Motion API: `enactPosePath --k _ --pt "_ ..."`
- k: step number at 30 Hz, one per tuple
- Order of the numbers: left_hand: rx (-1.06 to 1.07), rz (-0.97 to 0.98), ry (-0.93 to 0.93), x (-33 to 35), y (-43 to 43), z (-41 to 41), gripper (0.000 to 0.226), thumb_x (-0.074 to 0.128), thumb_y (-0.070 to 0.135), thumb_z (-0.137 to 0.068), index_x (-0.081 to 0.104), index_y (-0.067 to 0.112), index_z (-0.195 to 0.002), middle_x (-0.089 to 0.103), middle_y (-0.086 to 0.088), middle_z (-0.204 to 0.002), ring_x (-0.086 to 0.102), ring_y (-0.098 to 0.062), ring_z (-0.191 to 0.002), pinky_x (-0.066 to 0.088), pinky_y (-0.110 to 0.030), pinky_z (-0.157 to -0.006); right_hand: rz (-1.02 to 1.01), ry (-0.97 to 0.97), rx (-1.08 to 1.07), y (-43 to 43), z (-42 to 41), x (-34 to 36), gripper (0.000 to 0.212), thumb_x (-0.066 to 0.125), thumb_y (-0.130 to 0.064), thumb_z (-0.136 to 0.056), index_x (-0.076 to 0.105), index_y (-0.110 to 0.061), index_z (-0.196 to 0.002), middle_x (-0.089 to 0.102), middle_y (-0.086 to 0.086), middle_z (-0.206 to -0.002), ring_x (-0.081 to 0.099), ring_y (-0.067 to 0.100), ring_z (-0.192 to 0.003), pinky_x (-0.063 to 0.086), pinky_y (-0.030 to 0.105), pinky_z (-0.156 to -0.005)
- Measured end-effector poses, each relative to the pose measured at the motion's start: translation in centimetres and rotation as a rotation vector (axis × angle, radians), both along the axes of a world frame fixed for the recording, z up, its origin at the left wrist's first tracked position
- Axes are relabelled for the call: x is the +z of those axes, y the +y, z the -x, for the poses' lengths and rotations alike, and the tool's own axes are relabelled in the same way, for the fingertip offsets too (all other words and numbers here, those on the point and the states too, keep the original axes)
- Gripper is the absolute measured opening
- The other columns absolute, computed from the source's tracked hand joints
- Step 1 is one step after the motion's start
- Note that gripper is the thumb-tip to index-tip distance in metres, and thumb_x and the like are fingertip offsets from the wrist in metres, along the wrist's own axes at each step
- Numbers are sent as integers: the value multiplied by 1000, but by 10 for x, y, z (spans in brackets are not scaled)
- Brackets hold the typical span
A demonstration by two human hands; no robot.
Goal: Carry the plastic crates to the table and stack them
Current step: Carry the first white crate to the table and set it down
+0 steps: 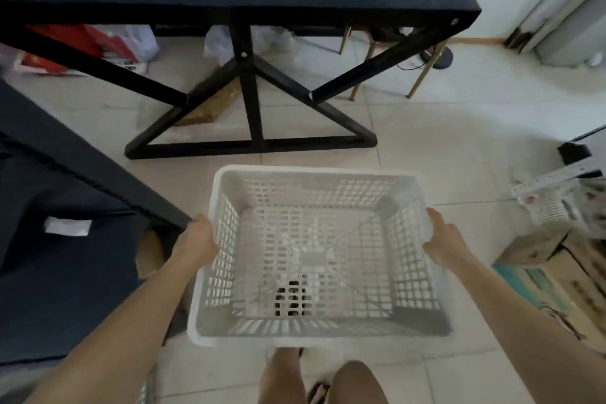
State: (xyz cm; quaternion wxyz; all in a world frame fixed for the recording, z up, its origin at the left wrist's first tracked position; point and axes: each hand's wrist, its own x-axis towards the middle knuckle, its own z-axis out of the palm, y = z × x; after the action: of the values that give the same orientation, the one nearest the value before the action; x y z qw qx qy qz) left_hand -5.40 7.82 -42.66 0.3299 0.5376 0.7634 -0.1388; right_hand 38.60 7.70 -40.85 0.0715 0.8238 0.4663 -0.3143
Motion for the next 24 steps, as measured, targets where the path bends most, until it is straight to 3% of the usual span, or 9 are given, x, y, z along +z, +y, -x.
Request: enactPosePath --k 3,10,16,21,24 --pt "22 41 2 -40 48 -6 49 52 4 -93 32 -13 -134 52 -28 -127 59 -40 -110 52 -45 -88 11 5 -3 49 -4 -42 83 48 2 -85 12 -34 -150 43 23 -132 54 31 -87 43 31 -63" --pt "4 74 70 -152 130 -23 57 50 7 -94 22 -11 -141 39 -24 -140 50 -36 -125 47 -39 -98 61 27 15 134 -21 -164 89 55 -2 -84 8 -34 -152 48 21 -122 42 13 -64 30 19 -50" --pt "112 71 70 -247 167 -36 48 50 -2 -89 33 -8 -133 43 -24 -133 55 -39 -115 49 -42 -87 84 68 34 189 -34 -247 92 65 -13 -83 7 -35 -151 47 22 -127 48 25 -84 39 28 -64" --pt "102 53 52 -310 170 -40 44 52 4 -89 37 -11 -127 40 -24 -129 49 -33 -113 43 -31 -84 116 125 4 218 -42 -297 98 70 -18 -81 4 -37 -151 42 19 -135 52 28 -96 39 26 -73" --pt "110 35 44 -338 169 -39 42 55 -1 -85 42 -10 -124 43 -26 -124 50 -35 -104 37 -31 -78 112 130 14 224 -45 -320 101 71 -19 -80 2 -38 -151 40 19 -134 47 14 -72 36 18 -55"
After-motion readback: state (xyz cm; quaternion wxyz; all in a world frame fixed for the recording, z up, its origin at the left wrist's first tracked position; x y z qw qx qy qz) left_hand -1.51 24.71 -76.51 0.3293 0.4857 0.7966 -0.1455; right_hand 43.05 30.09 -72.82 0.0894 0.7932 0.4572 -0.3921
